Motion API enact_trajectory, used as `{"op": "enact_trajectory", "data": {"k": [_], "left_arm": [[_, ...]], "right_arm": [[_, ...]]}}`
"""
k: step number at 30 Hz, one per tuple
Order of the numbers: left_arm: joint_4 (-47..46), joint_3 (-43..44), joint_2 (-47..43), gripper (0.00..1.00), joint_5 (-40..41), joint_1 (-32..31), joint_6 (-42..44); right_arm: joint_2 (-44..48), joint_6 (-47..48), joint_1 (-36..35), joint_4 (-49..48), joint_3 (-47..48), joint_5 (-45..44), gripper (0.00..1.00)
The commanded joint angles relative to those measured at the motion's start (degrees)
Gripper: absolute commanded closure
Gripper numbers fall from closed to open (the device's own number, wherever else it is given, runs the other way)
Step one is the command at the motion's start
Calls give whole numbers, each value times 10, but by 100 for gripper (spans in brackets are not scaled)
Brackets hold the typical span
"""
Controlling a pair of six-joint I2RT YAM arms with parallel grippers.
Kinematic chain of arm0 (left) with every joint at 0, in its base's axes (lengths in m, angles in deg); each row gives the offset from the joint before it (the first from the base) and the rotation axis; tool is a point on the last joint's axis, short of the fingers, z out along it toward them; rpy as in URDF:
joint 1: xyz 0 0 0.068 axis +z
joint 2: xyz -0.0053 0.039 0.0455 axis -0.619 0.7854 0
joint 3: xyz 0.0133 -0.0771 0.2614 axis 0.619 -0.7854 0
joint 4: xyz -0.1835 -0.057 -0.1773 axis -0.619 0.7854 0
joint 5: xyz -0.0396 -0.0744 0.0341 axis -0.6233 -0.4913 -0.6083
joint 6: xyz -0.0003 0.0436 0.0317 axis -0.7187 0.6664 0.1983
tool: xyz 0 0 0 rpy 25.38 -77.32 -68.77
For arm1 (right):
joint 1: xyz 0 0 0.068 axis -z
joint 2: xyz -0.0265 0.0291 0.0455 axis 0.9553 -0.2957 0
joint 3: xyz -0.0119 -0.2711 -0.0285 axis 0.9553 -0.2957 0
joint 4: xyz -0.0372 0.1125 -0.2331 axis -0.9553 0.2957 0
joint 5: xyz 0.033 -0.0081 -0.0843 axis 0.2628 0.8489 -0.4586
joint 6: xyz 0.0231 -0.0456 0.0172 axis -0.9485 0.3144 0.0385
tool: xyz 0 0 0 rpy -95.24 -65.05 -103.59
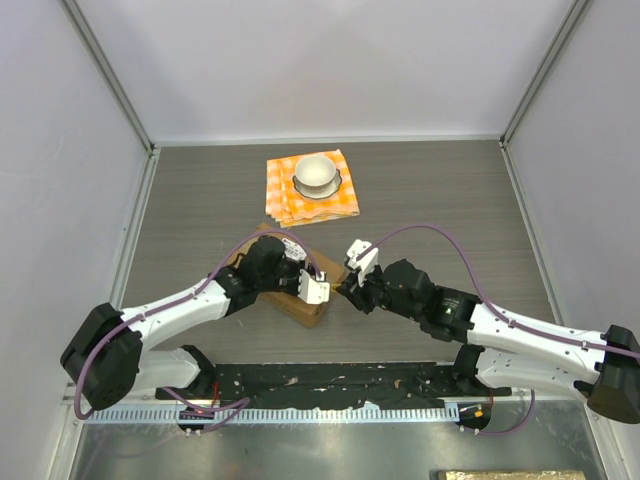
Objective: Unpack the express box
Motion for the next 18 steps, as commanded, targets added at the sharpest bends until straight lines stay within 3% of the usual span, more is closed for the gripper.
{"op": "enact_trajectory", "data": {"k": [1, 18], "left_arm": [[55, -21, -2, 97, -14, -5, -48], [54, -11, -13, 100, -21, -15, -86]], "right_arm": [[0, 2, -2, -17, 22, 5, 99], [-62, 4, -3, -65, 9, -9, 99]]}}
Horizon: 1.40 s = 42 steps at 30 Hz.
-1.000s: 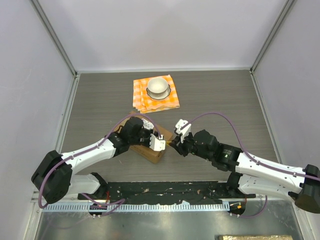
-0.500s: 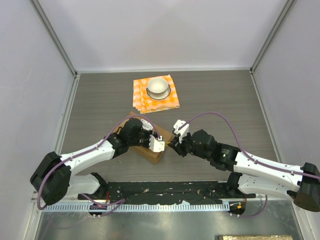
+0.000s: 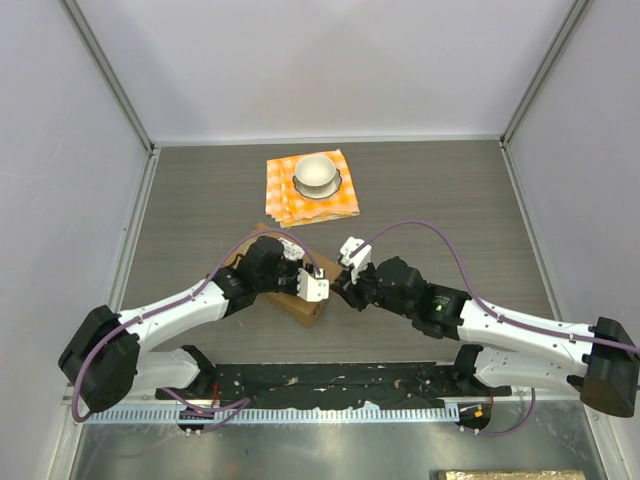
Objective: Unpack the express box
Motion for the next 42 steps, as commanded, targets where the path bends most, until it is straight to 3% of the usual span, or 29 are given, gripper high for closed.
{"op": "enact_trajectory", "data": {"k": [1, 10, 21, 32, 42], "left_arm": [[50, -7, -5, 100, -42, -13, -66], [60, 4, -11, 100, -46, -22, -83], [62, 2, -13, 100, -34, -21, -100], [95, 40, -22, 100, -41, -21, -136], [118, 63, -27, 100, -48, -16, -162]], "right_arm": [[-24, 7, -2, -35, 2, -19, 99], [-36, 28, -3, -88, -8, -40, 99], [15, -94, -71, 44, -29, -116, 99], [-76, -229, -113, 115, -33, -119, 99], [-67, -290, -127, 202, -11, -149, 99]]}}
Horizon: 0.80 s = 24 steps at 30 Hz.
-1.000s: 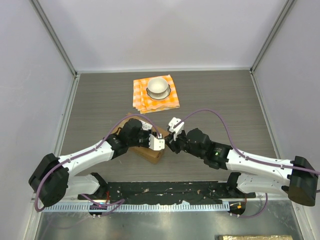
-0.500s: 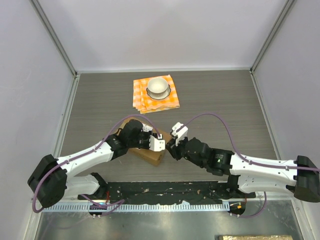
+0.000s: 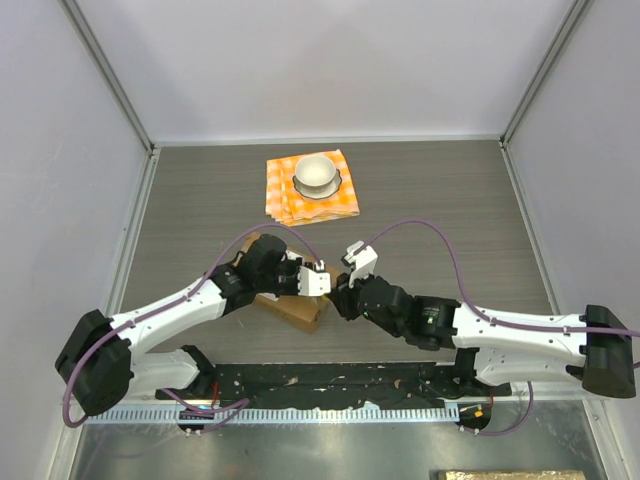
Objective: Unpack the express box
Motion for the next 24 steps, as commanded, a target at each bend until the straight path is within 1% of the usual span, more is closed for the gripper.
{"op": "enact_trajectory", "data": {"k": [1, 2, 5, 6, 7, 9, 10, 13, 16, 18, 20, 21, 22, 23, 24], "left_arm": [[32, 30, -11, 100, -51, 1, -71], [31, 29, -12, 100, -47, 6, -71], [31, 24, -17, 100, -42, 11, -67], [32, 21, -19, 100, -38, 12, -66], [31, 14, -24, 100, -36, 12, -66], [31, 6, -27, 100, -37, 12, -61], [31, -1, -32, 100, -37, 12, -59], [28, -9, -37, 100, -41, 12, -56], [27, -16, -42, 100, -42, 12, -45], [14, -21, -43, 100, -35, 11, -42], [-12, -38, -48, 100, -10, 11, -43], [-50, -45, -49, 100, 1, 11, -43], [-69, -60, -51, 100, 14, 11, -44], [-86, -68, -53, 100, 37, 10, -44], [-106, -76, -56, 100, 51, 10, -44]], "right_arm": [[-19, -75, -23, 192, -17, 37, 99], [-8, -88, -23, 200, -14, 2, 99], [80, -128, -26, 202, -33, -50, 99], [108, -134, -26, 195, -42, -58, 99], [166, -158, -26, 186, -52, -67, 99], [217, -176, -26, 153, -87, -81, 99], [261, -201, -26, 146, -100, -88, 99], [308, -224, -25, 122, -134, -111, 99], [322, -239, -21, 99, -148, -112, 99], [315, -236, -9, 85, -147, -102, 99], [304, -234, 7, 77, -144, -67, 99], [302, -234, 36, 74, -145, -43, 99], [300, -236, 62, 70, -147, 26, 99], [301, -235, 88, 59, -153, 66, 99], [300, -236, 149, 55, -155, 104, 99]]}}
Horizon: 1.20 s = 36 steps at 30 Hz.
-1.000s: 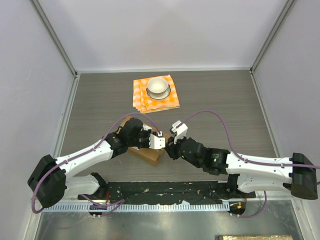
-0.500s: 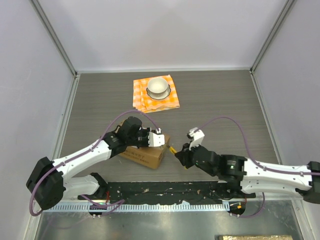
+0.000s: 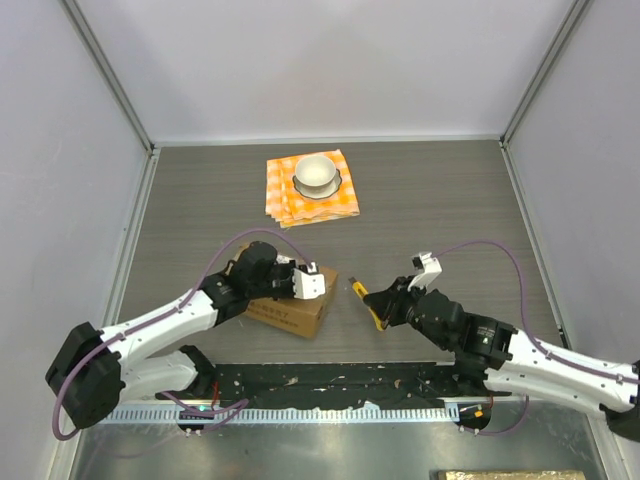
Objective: Unpack the express box
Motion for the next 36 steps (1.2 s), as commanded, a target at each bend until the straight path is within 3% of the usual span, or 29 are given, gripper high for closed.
{"op": "enact_trajectory", "data": {"k": [1, 3, 7, 14, 36], "left_arm": [[-114, -53, -13, 100, 64, 1, -15], [-158, -78, -23, 100, 91, 1, -19], [-224, -109, -39, 100, 128, 0, 0], [-234, -137, -63, 100, 128, -1, 17], [-197, -135, -79, 100, 101, -6, 13]], "right_arm": [[-2, -20, 135, -61, -9, 216, 99], [-4, -39, 217, -108, -27, 314, 99], [-47, -67, 290, -216, -51, 487, 99], [-184, -120, 306, -399, -55, 625, 99], [-268, -105, 361, -456, -74, 633, 99]]}}
